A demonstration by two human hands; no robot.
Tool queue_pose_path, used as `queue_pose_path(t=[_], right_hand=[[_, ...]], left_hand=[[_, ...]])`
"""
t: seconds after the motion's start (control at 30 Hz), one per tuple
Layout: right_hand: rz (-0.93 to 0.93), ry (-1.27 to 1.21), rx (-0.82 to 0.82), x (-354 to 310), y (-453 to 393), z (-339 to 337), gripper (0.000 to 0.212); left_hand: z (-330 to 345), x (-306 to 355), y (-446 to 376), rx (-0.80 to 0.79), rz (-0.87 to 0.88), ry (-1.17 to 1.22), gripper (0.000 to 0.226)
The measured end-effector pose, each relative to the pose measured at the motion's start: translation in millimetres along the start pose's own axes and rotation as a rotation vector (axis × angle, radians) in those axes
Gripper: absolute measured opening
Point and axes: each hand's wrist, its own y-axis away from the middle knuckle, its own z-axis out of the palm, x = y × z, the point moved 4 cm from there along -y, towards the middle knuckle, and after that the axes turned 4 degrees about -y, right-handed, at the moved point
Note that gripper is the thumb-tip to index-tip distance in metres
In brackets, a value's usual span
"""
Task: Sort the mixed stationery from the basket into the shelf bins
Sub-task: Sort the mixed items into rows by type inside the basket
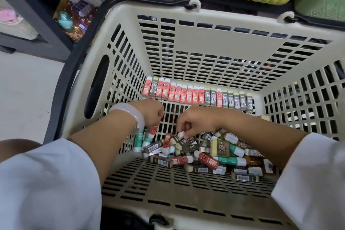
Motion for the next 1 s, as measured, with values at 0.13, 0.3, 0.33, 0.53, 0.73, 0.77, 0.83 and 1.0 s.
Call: queue_pose_path(t=[0.13,0.3,0.33,0.53,0.73,0.77,0.83,1.0], right_hand=[[0.034,-0.215,0.292,5,0,-14,0.016],[0.284,-0.954,0.896,24,-10,-41,0.006],[0.346,-0.992,0.974,27,-16,-42,0.011],[0.5,-0.828,1.124,19,-44,-40,0.006],[0.35,-0.893,1.046,10,-22,-37,0.027],[0.284,-0.963,0.967,6,-19,-33,0.03],[0.188,-1.128,0.814,-1,-15,-25,0.023],[0.237,-1.293,0.94,8,-7,-24,0.014]], left_hand=[[-10,-1,1,0.101,-0.034,0.102,0.019],[-21,-4,3,0.224,-0.103,0.166,0.02],[-21,-5,4,0.229,-0.114,0.172,0.02],[-22,-8,4,0.266,-0.175,0.225,0.022],[-25,-10,-2,0.261,-0.151,0.518,0.008],[-24,-10,-4,0.26,-0.14,0.622,0.012],[-23,-9,-6,0.258,-0.106,0.829,0.019],[-16,0,-6,0.245,-0.001,0.787,0.015]])
